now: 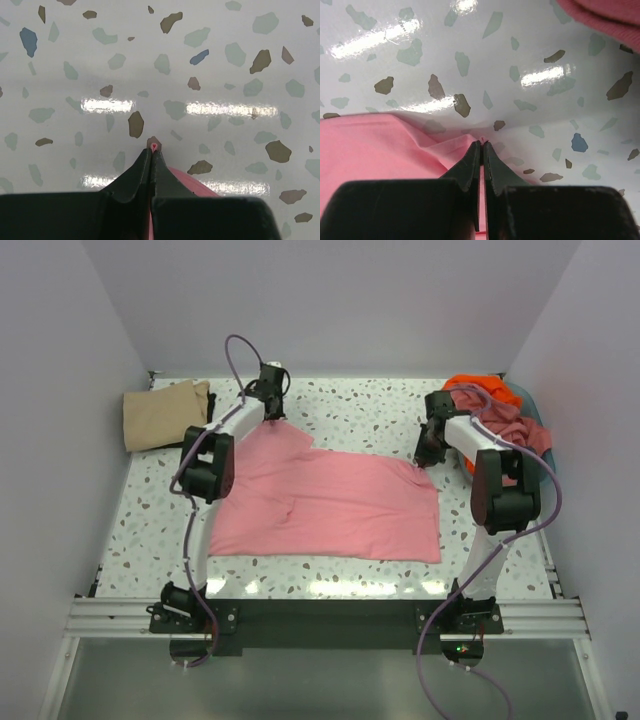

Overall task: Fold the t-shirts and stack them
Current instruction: Fold the tshirt

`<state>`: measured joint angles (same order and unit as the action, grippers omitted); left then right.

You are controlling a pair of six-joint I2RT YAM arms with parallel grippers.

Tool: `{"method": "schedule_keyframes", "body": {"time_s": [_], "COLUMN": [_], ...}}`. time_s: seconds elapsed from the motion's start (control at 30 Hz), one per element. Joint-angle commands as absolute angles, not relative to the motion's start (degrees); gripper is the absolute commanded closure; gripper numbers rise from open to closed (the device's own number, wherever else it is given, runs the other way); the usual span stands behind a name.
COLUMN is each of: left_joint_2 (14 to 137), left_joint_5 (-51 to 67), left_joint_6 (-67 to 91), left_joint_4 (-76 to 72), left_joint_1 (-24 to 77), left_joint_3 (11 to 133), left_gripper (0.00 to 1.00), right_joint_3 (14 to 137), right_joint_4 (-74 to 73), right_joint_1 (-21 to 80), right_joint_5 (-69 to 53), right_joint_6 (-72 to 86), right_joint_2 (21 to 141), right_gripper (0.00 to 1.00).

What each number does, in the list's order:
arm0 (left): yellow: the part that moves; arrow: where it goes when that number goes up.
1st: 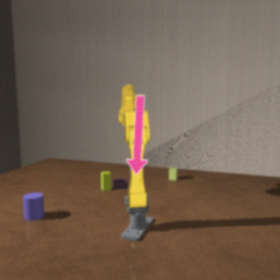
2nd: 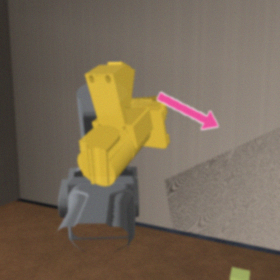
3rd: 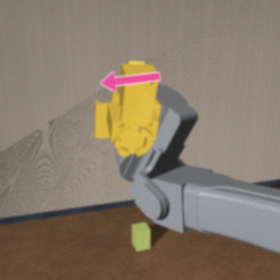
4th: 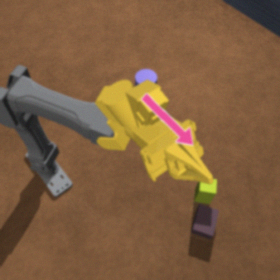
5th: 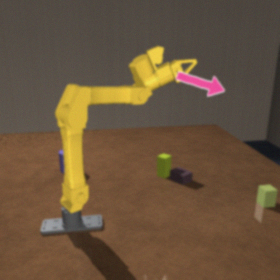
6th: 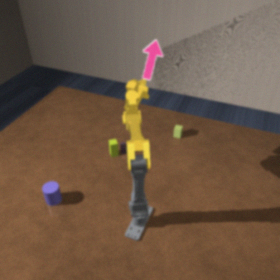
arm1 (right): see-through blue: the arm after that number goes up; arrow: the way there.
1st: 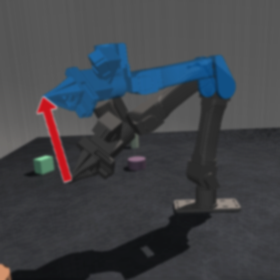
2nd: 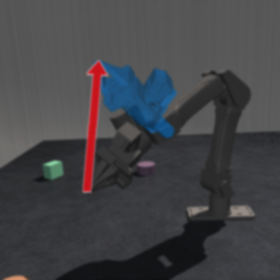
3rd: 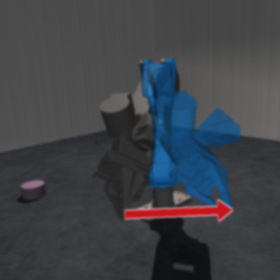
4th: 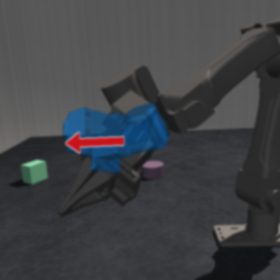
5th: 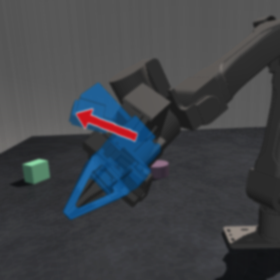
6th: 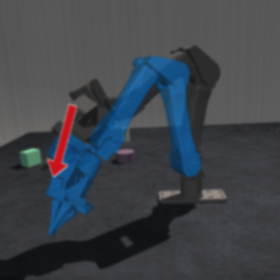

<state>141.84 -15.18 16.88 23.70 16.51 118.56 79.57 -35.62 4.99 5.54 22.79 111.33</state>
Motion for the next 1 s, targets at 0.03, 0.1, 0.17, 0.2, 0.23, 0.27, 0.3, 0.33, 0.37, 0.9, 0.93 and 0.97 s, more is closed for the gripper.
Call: {"method": "schedule_keyframes", "body": {"time_s": [0.03,0.1,0.17,0.2,0.23,0.27,0.3,0.33,0.37,0.9,0.93,0.97], "left_joint_2": [133.61,131.76,128.86,127.89,126.05,125.17,124.37,122.71,121.83,95.92,94.58,93.35], "left_joint_5": [-14.50,-14.07,-13.36,-13.10,-13.01,-12.83,-12.83,-12.83,-12.92,-13.18,-13.10,-12.49], "left_joint_6": [17.58,18.36,18.89,19.33,19.34,19.42,19.34,19.16,19.07,19.77,20.04,20.30], "left_joint_4": [20.04,19.08,17.85,17.41,17.14,16.79,16.70,16.61,16.35,16.43,16.61,17.13], "left_joint_1": [15.73,15.47,15.03,14.94,14.77,14.68,14.59,14.59,14.59,14.50,14.50,14.50], "left_joint_3": [114.36,111.73,109.79,107.69,106.80,105.83,103.91,102.93,101.79,75.17,73.84,72.52], "left_gripper": [1.00,1.00,1.00,1.00,1.00,1.00,1.00,1.00,1.00,1.00,1.00,1.00], "right_joint_3": [82.18,82.09,81.74,81.56,81.48,81.39,81.04,80.86,80.60,73.83,73.65,73.48], "right_joint_4": [-37.53,-37.79,-38.06,-38.32,-38.76,-39.02,-39.28,-39.98,-40.16,-47.46,-47.63,-47.90], "right_joint_1": [5.36,5.36,5.36,5.36,5.36,5.36,5.36,5.36,5.36,5.36,5.36,5.36], "right_joint_5": [7.29,7.12,7.03,6.86,6.77,6.68,6.68,6.68,6.68,6.77,6.68,6.68], "right_joint_6": [21.88,21.71,21.18,20.92,20.22,19.87,19.52,18.90,18.64,14.33,14.33,14.24], "right_joint_2": [108.20,107.58,106.53,106.26,105.91,105.39,105.03,104.68,104.24,95.98,95.72,95.28], "right_gripper": [1.00,1.00,1.00,1.00,1.00,1.00,1.00,1.00,1.00,1.00,1.00,1.00]}}
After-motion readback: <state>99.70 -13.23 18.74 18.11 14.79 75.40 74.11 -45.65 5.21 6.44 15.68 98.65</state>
